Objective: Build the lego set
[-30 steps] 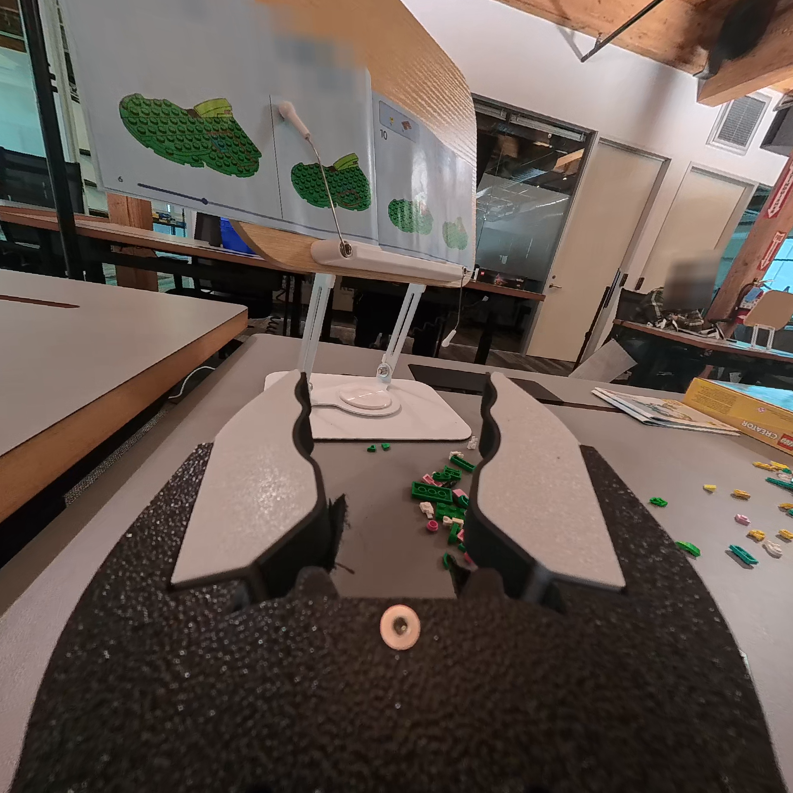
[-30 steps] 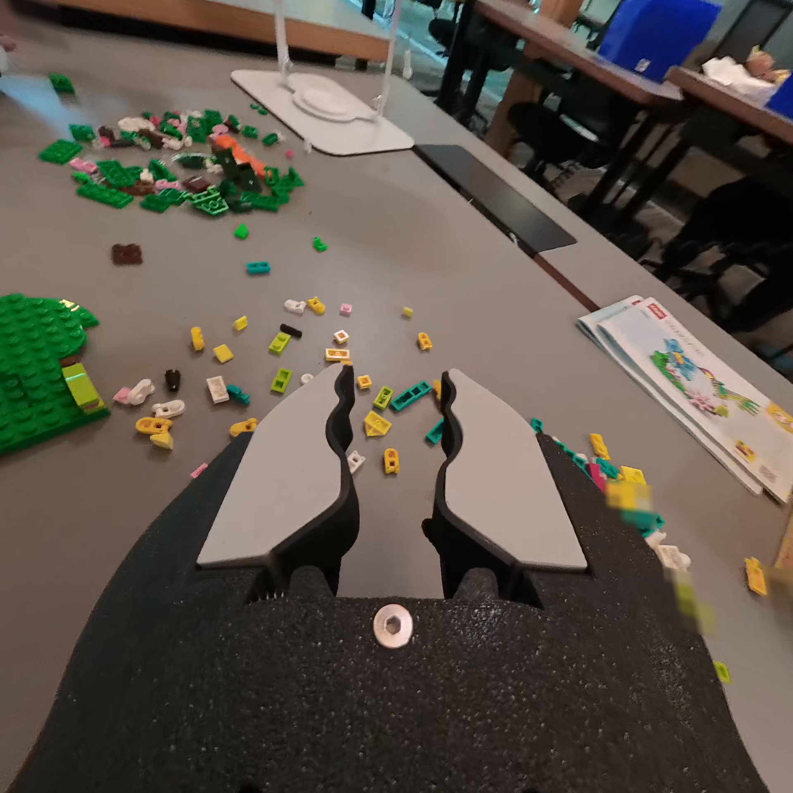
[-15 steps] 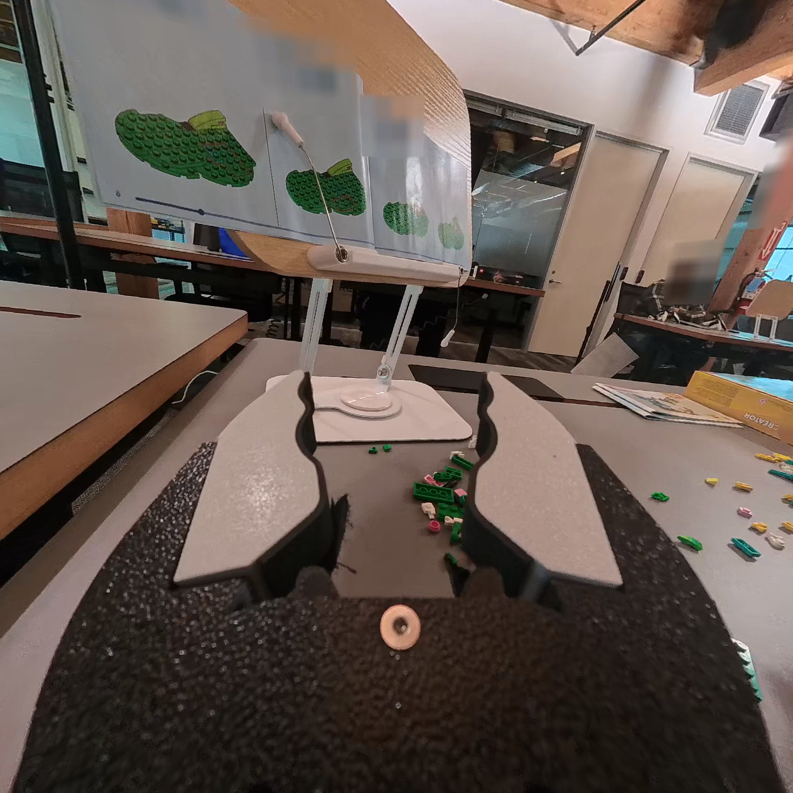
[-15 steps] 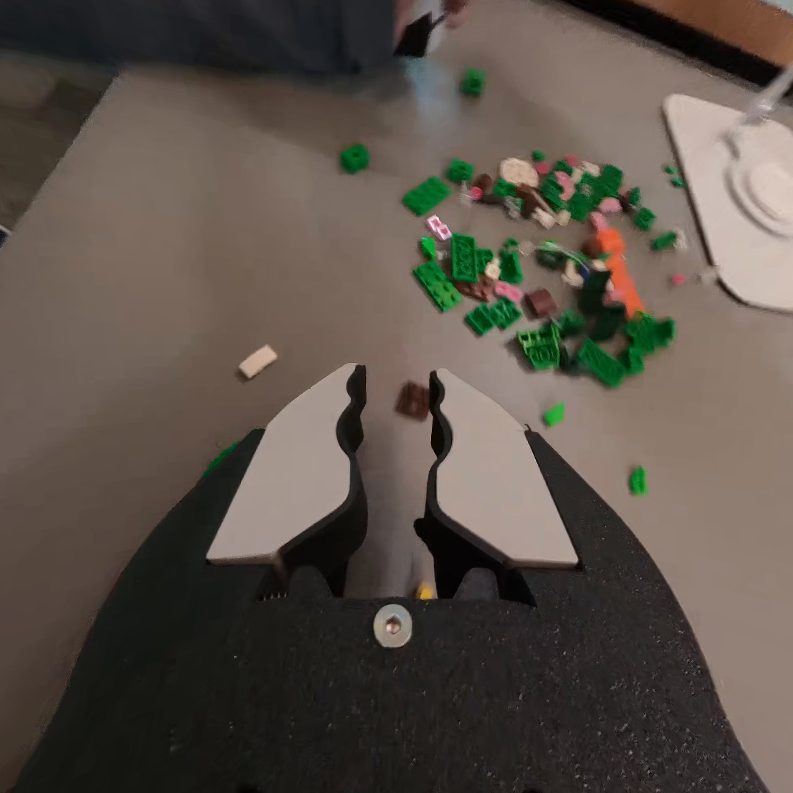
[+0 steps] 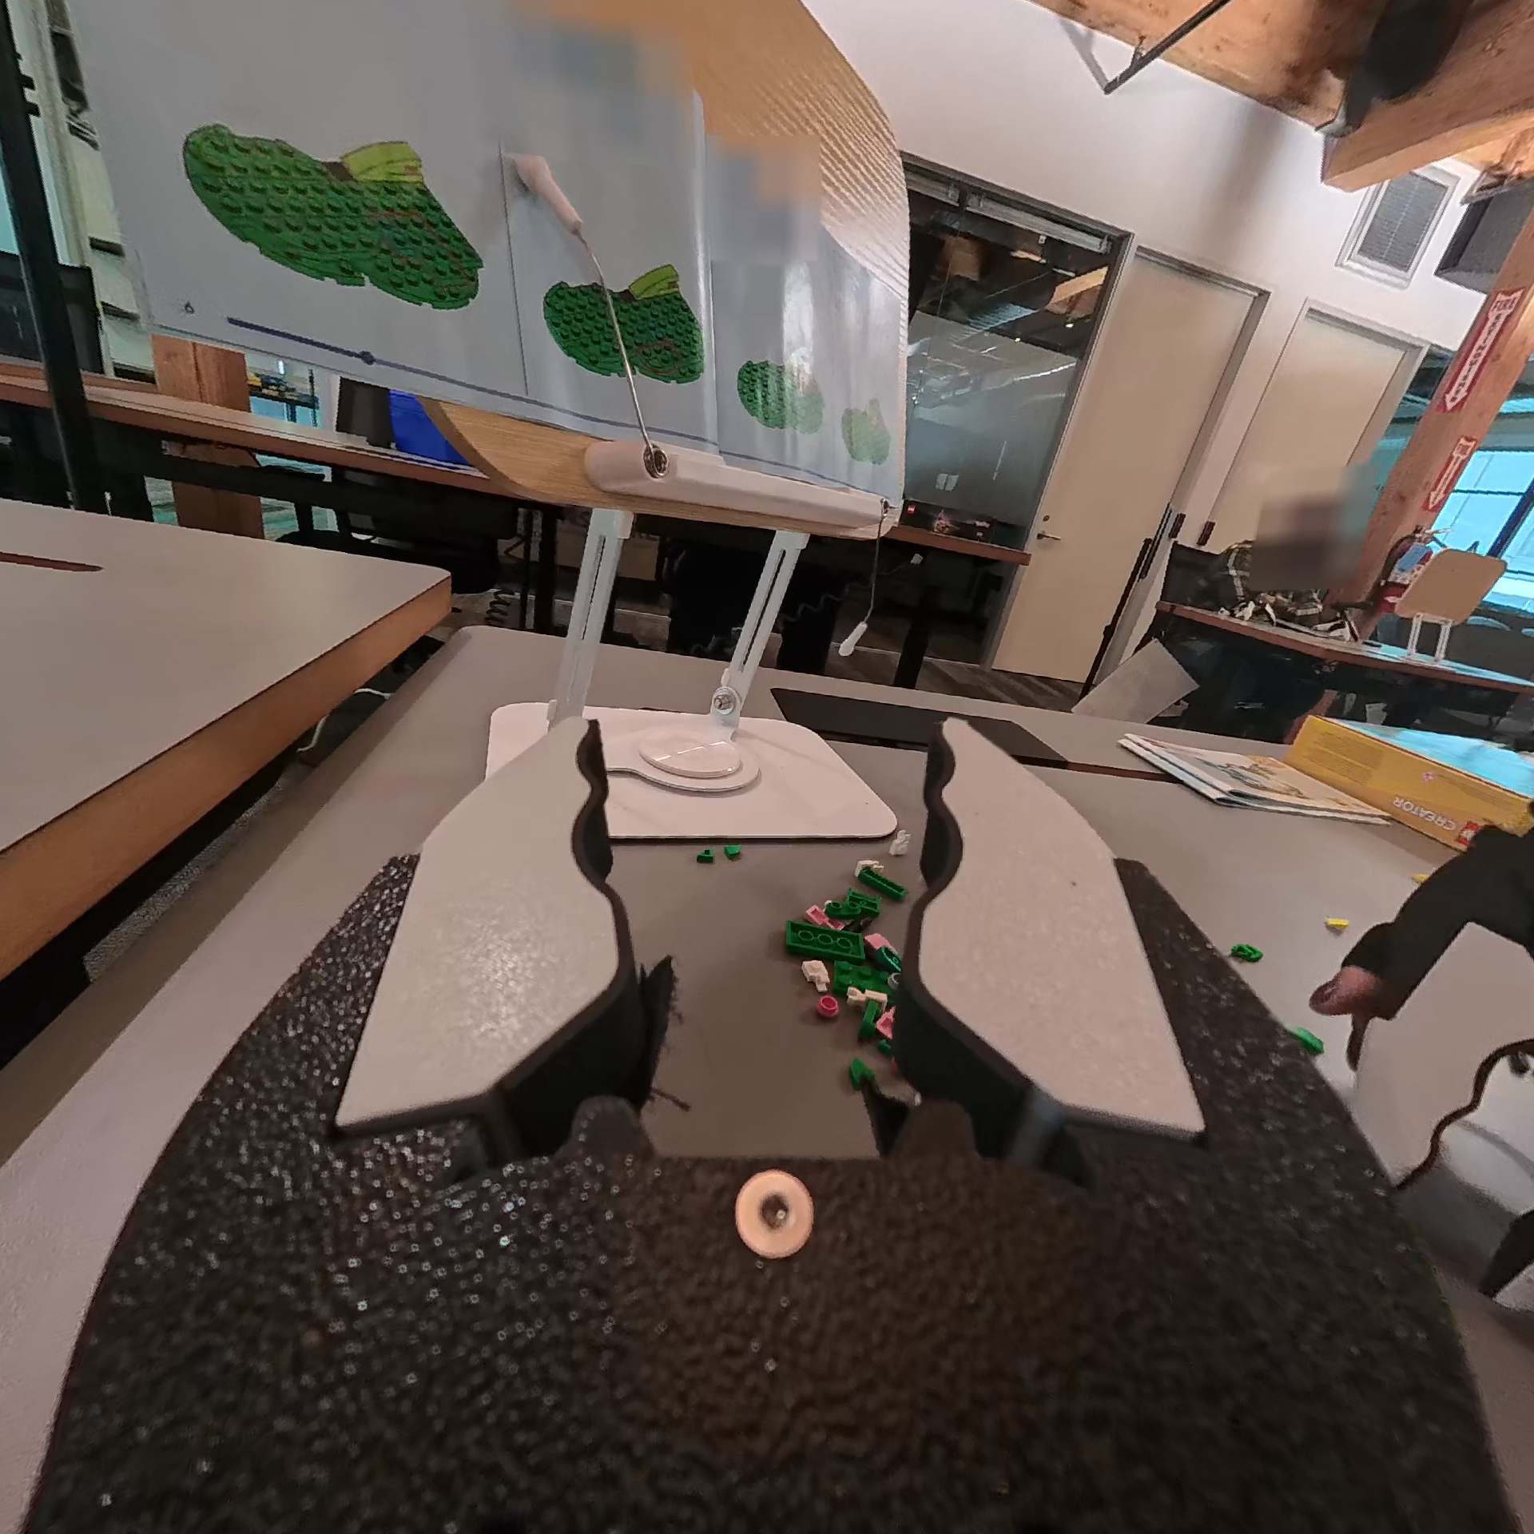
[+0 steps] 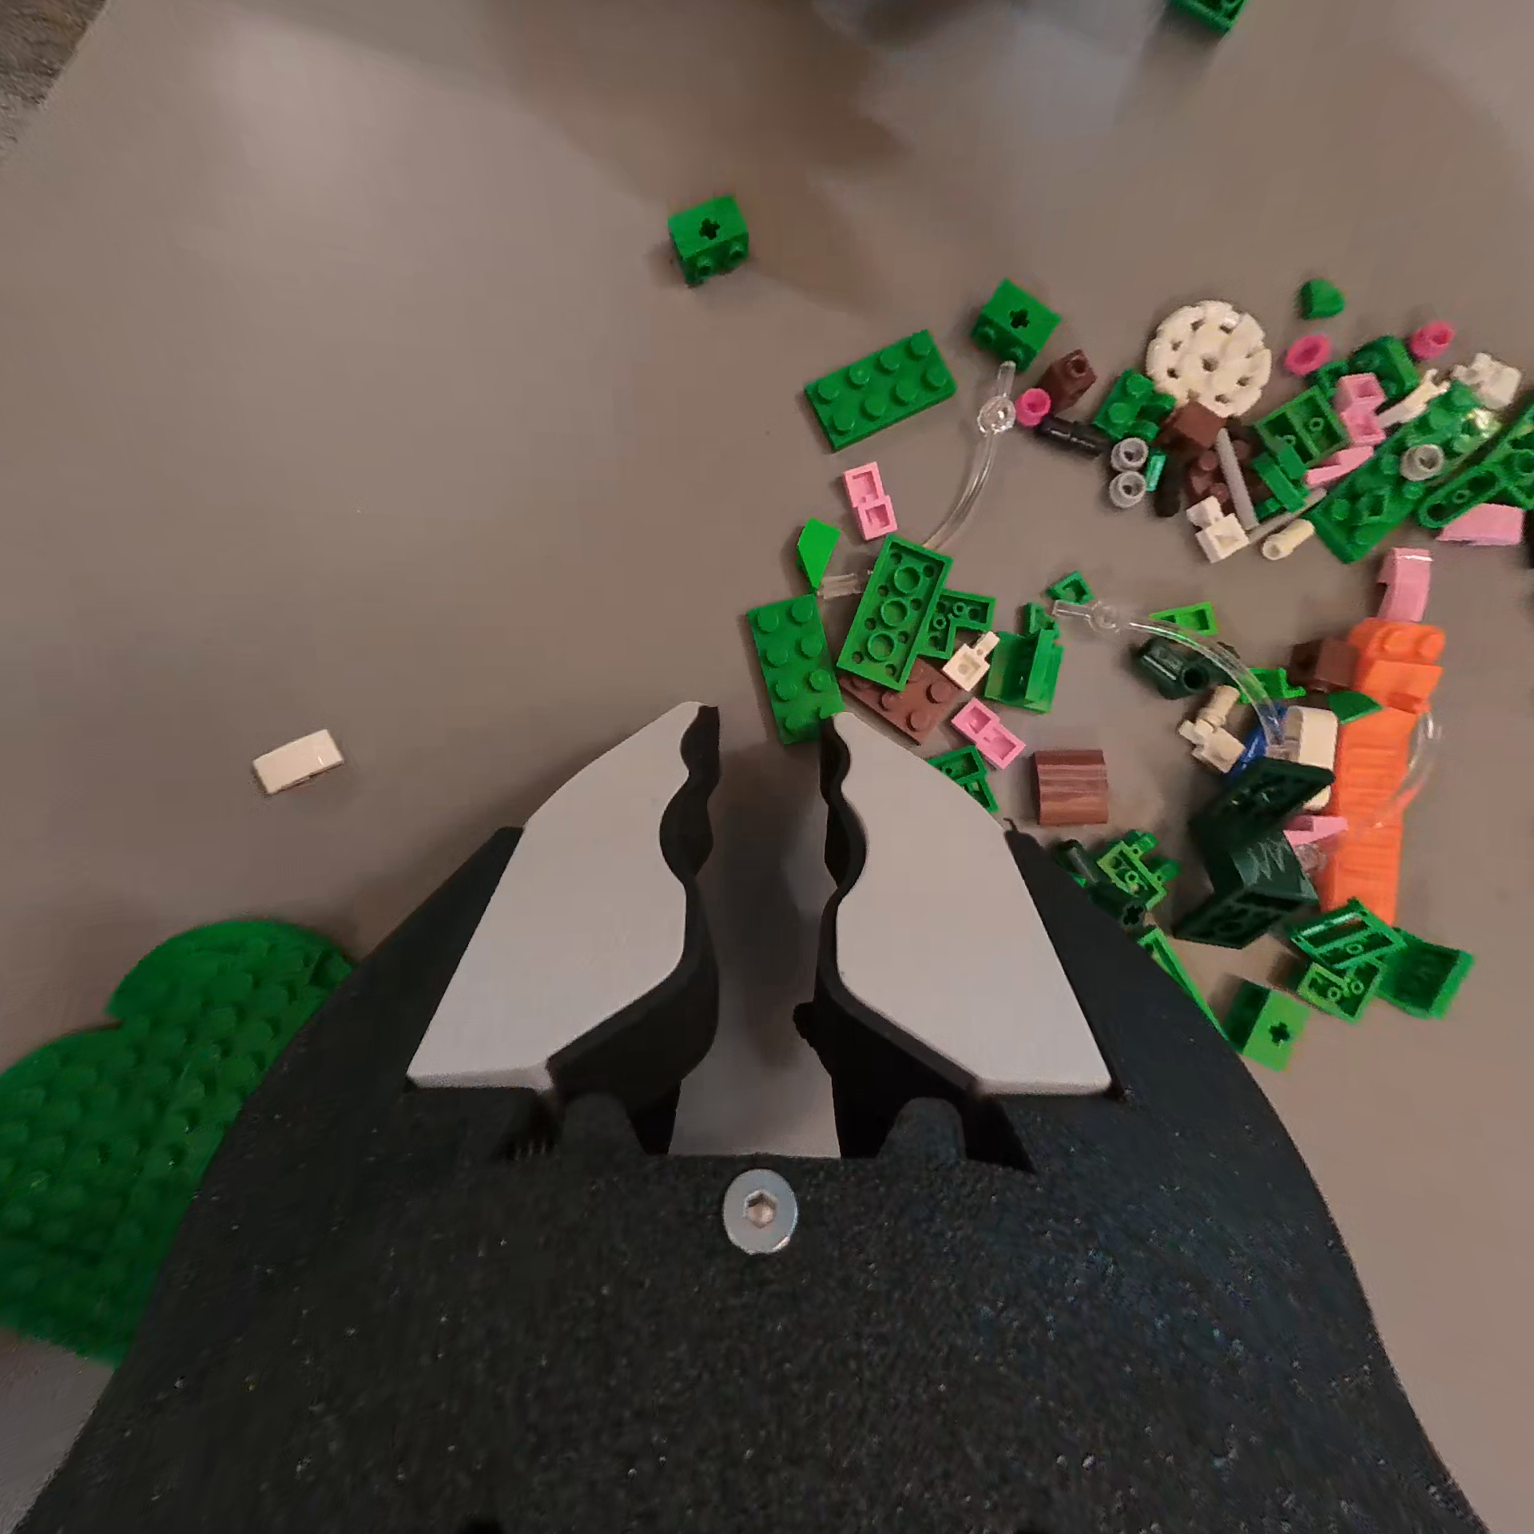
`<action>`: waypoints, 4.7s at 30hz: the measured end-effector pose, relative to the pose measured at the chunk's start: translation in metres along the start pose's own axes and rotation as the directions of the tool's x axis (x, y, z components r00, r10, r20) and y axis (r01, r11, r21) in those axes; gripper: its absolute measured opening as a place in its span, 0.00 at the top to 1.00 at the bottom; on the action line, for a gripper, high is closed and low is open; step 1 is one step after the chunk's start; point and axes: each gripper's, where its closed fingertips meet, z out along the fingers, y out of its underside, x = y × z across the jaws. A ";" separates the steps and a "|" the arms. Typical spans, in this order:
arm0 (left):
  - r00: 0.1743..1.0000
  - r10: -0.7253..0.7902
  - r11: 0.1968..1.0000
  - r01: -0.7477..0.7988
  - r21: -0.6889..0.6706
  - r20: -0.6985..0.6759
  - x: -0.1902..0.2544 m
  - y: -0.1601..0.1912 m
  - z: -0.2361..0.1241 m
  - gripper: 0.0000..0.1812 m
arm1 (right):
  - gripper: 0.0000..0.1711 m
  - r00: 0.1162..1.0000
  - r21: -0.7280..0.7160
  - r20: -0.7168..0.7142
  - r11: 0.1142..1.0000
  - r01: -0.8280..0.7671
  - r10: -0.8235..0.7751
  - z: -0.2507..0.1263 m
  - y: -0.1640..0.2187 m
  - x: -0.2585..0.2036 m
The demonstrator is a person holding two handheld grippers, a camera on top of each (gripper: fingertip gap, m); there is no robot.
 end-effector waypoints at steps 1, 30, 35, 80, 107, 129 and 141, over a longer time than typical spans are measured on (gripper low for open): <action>1.000 -0.009 1.000 0.009 0.003 0.000 0.000 0.000 0.000 0.60 | 0.87 1.000 0.001 0.008 1.000 0.010 -0.010 0.001 -0.001 -0.001; 0.999 -0.042 0.999 0.042 -0.014 -0.031 0.002 0.002 0.001 0.60 | 0.86 0.997 -0.002 0.054 0.998 0.063 -0.063 0.001 -0.004 -0.018; 0.998 -0.049 0.999 0.049 -0.018 -0.038 0.003 0.003 0.002 0.59 | 0.85 0.996 -0.002 0.029 0.996 0.086 -0.086 0.007 -0.009 -0.010; 0.968 -0.045 0.995 0.022 -0.097 -0.246 0.042 0.014 0.007 0.54 | 1.00 0.994 -0.074 -0.077 0.994 -0.087 0.081 0.014 -0.012 0.001; 0.789 0.101 0.899 -0.332 -0.284 -0.606 0.147 0.038 -0.075 0.66 | 0.97 0.915 0.127 -0.349 0.978 -0.167 0.201 -0.005 -0.037 0.000; -0.115 0.771 0.269 -0.834 0.483 -0.627 0.327 0.094 -0.080 0.98 | 0.84 0.990 0.405 0.006 0.905 -0.132 0.142 -0.125 0.007 -0.133; -0.236 0.805 0.178 -0.779 0.601 -0.544 0.363 0.103 -0.082 0.97 | 0.91 0.962 0.156 0.126 0.953 -0.258 0.240 -0.110 0.038 -0.140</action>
